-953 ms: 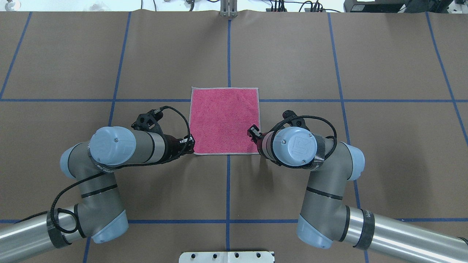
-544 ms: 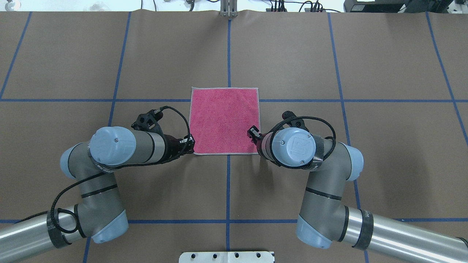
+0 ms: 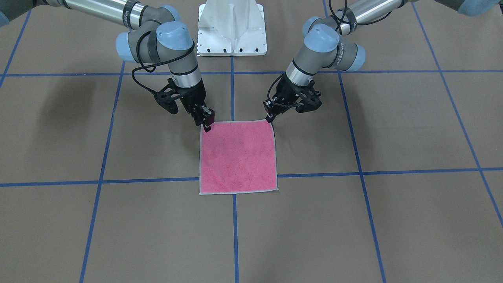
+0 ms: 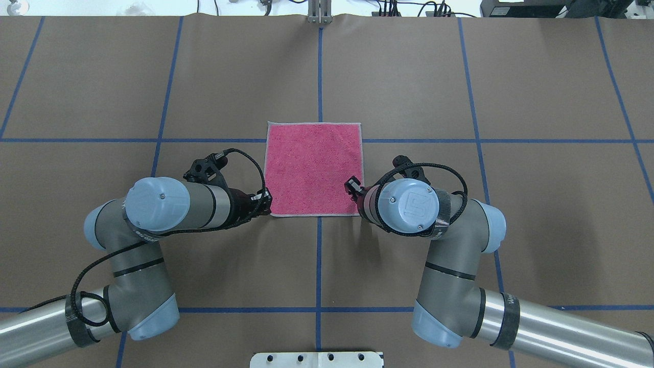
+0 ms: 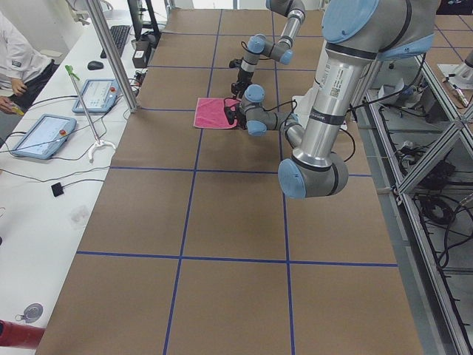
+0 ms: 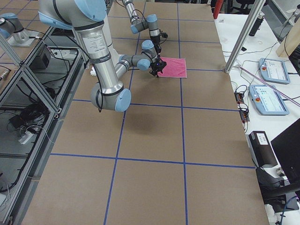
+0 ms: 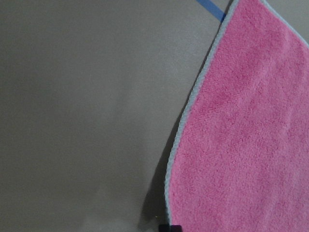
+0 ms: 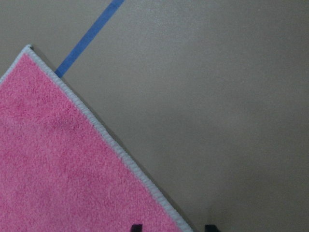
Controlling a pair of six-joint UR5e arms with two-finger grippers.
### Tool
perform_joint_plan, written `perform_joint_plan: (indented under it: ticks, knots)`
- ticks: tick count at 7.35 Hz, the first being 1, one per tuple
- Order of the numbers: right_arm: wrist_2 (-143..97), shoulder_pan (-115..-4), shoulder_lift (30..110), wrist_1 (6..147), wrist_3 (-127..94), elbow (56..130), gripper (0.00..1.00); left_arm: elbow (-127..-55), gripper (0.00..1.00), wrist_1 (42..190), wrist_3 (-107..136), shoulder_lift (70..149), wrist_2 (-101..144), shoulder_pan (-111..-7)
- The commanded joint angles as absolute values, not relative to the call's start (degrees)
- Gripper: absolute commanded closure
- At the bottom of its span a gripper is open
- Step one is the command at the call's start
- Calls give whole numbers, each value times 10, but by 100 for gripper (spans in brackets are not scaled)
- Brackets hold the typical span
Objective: Fold towel twice with both arms
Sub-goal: 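Lower the right gripper onto the towel corner and close it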
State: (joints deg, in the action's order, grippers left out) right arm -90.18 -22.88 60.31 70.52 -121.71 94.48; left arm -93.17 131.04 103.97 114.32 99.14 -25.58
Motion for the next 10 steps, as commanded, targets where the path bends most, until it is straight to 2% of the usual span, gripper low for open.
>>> perform_joint_plan:
  ticks: [1, 3, 5, 6, 7, 10]
  knots:
    - [-902, -228, 603, 704, -1219, 945, 56, -932, 100, 1310, 1040, 1143, 991, -256]
    - [-902, -228, 603, 703, -1219, 945, 56, -932, 100, 1310, 1040, 1143, 991, -256]
    - [-902, -227, 603, 703, -1216, 947, 64, -932, 100, 1310, 1040, 1143, 991, -257]
    - [-902, -227, 603, 702, -1218, 947, 78, -932, 100, 1310, 1040, 1143, 991, -257]
    - [-903, -227, 603, 702, -1217, 947, 100, -932, 100, 1310, 1040, 1143, 991, -256]
    - [-903, -227, 605, 703, -1216, 962, 100, -933, 100, 1310, 1040, 1143, 991, -256]
